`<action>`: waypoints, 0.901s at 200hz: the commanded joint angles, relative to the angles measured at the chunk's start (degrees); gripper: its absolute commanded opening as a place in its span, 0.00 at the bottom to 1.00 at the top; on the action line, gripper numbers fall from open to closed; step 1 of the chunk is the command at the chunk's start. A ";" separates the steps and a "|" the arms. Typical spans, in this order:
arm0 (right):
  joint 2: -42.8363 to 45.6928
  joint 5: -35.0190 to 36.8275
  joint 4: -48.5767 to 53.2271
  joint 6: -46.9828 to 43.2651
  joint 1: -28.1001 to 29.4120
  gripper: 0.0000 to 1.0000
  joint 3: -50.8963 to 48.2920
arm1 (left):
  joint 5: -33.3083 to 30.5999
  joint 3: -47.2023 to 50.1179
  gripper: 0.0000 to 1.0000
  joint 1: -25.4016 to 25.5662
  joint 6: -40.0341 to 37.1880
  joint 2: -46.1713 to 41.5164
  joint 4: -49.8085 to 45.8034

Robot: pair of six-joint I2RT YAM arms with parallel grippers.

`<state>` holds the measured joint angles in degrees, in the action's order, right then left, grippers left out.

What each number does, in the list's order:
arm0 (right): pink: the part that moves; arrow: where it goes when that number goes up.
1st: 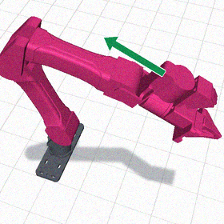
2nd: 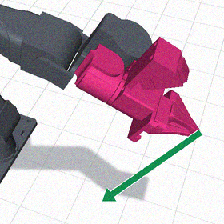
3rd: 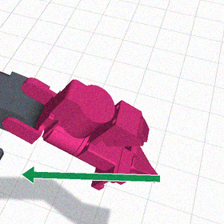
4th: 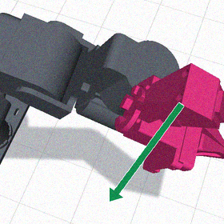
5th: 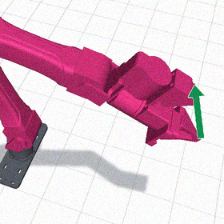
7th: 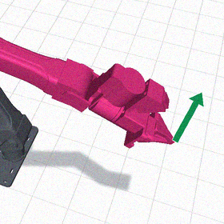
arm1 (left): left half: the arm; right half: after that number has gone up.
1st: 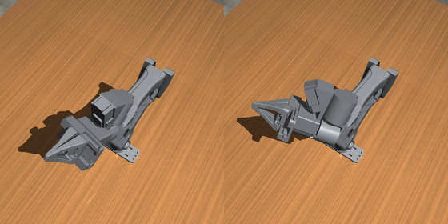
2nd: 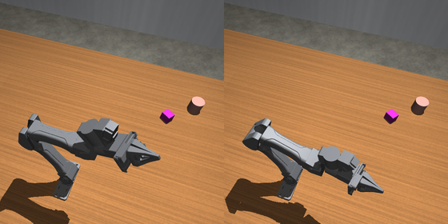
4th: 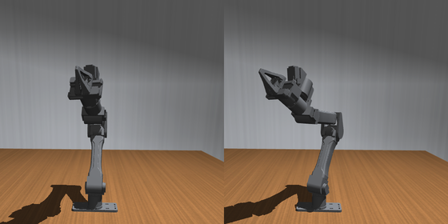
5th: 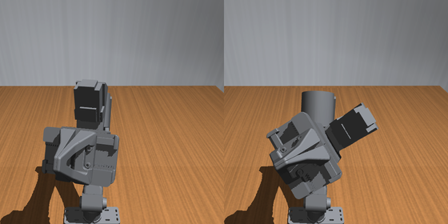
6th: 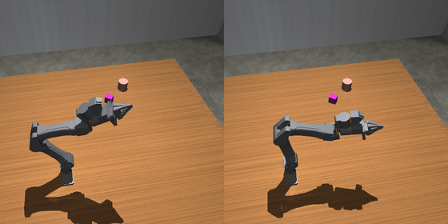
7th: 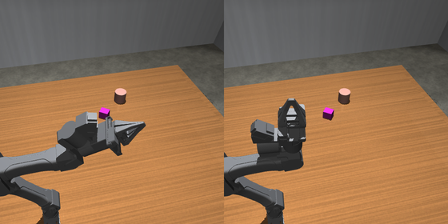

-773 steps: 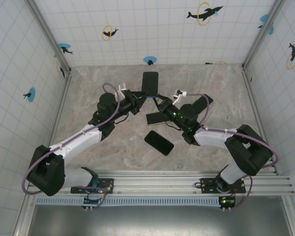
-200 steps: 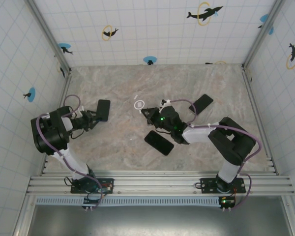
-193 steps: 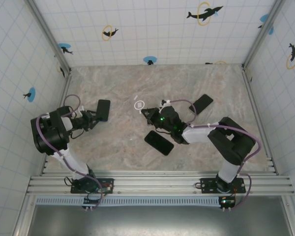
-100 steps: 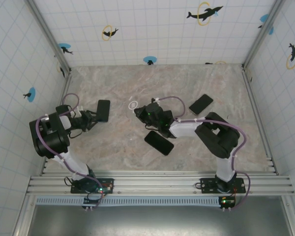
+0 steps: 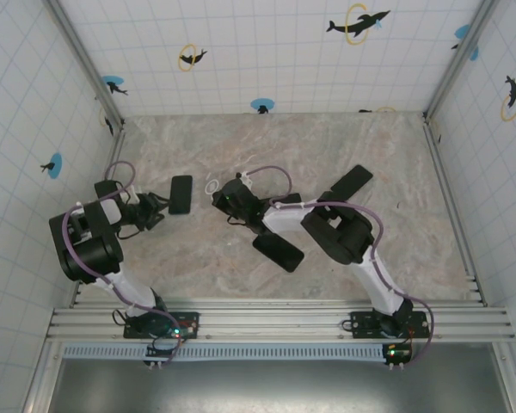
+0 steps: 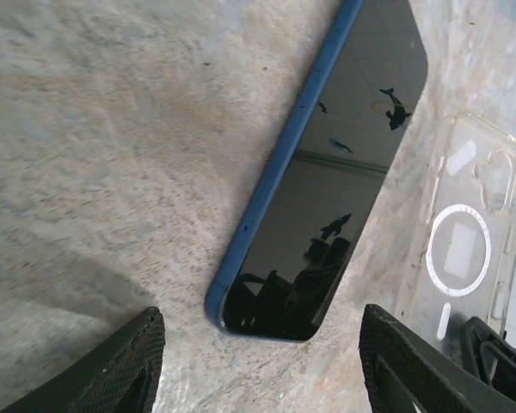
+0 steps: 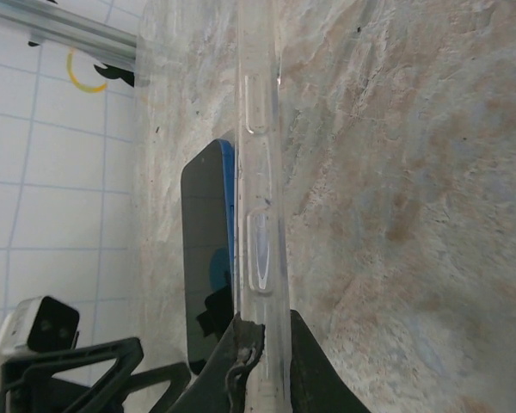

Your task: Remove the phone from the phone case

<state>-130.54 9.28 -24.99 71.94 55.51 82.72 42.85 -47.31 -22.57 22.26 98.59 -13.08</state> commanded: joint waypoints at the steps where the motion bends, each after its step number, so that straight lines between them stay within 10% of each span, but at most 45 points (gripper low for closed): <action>1: -3.35 1.93 2.64 -0.67 0.57 0.08 4.79 | -5.87 -0.16 0.63 -0.61 -0.55 -2.64 -6.17; 180: 1.54 -3.28 13.87 -16.28 0.84 0.46 8.12 | -1.00 -1.64 0.64 5.94 6.43 -14.91 -6.35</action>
<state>-135.37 5.50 -15.73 61.08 56.62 90.80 40.99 -47.27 -17.82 27.05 86.04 -18.57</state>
